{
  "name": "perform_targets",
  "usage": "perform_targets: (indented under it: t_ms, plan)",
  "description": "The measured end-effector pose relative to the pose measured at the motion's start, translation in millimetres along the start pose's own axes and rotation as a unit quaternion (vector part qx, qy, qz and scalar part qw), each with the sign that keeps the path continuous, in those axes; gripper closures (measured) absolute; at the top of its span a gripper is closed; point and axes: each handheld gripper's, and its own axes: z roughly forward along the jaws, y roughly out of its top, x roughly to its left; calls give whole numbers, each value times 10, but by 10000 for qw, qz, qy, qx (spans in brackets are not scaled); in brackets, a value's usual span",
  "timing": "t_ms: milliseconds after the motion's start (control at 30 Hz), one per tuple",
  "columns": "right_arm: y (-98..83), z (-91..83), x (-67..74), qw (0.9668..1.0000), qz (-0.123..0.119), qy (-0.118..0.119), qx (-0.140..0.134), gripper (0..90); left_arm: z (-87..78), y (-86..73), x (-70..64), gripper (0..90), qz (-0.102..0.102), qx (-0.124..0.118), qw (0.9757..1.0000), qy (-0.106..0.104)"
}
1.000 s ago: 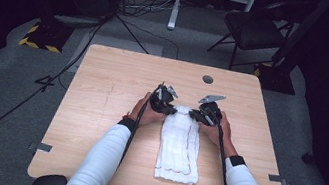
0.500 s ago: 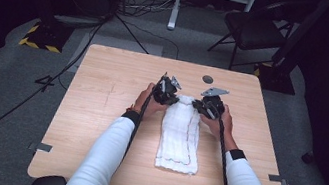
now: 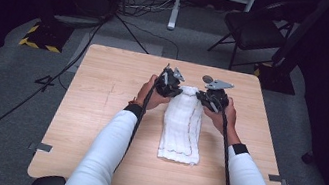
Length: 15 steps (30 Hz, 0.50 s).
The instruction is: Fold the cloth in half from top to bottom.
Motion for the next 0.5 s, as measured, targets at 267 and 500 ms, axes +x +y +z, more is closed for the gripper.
perform_targets:
  t_ms: [267,500]
  plan:
    - [59,-151,34,9998,-83,28,-192,837,-183,13,-78,832,145,-107,9998,-66]
    - [-18,-332,142,9989,-189,313,-302,837,-352,-98,-210,831,273,-262,9988,-303]
